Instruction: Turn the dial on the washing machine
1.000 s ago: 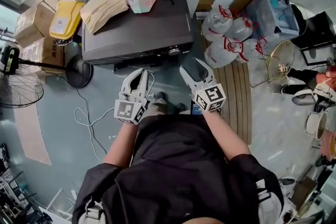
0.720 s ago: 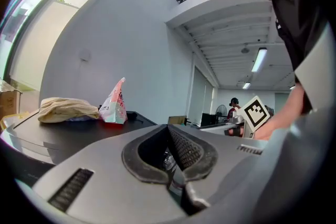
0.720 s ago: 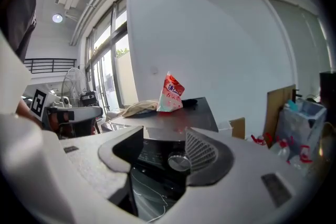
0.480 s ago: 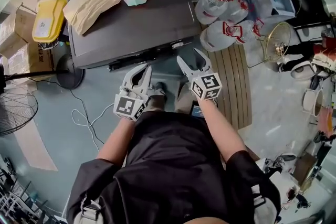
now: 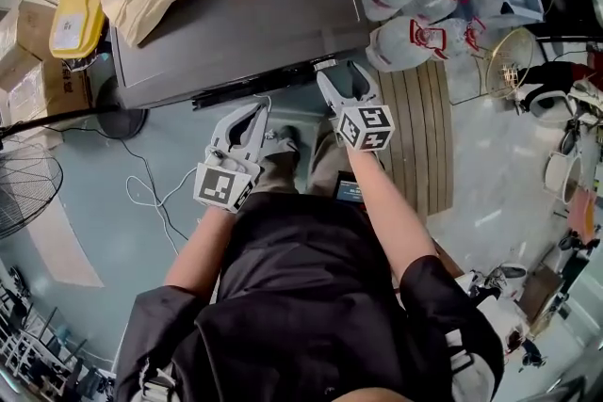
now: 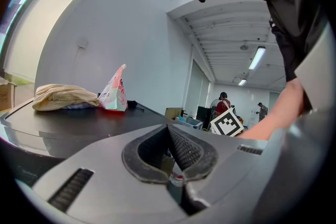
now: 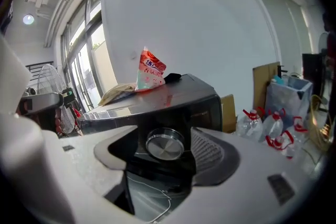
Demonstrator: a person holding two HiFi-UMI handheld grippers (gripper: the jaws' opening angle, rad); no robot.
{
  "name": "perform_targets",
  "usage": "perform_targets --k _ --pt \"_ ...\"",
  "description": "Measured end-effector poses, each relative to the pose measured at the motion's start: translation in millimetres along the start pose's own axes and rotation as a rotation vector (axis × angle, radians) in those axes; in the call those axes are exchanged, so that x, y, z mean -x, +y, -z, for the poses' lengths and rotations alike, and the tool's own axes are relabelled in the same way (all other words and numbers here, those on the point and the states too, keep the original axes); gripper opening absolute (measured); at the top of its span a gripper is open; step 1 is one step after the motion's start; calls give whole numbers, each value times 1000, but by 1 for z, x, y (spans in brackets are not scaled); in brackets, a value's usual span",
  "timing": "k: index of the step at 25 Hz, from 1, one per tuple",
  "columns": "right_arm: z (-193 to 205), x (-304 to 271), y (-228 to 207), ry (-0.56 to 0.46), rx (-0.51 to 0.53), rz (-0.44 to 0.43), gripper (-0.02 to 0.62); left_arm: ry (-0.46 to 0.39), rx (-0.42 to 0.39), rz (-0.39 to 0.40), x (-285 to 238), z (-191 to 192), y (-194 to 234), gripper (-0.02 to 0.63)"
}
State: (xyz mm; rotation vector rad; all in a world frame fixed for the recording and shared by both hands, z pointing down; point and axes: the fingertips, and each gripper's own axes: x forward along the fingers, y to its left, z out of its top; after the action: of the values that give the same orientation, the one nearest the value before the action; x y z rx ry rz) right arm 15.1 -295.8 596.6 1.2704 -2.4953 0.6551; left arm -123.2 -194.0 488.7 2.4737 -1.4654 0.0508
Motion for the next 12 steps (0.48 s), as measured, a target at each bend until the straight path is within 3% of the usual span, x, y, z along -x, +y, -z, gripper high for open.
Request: perform_targets --k 12 --pt "28 -19 -5 61 -104 5 298 11 -3 14 -1 1 -2 -6"
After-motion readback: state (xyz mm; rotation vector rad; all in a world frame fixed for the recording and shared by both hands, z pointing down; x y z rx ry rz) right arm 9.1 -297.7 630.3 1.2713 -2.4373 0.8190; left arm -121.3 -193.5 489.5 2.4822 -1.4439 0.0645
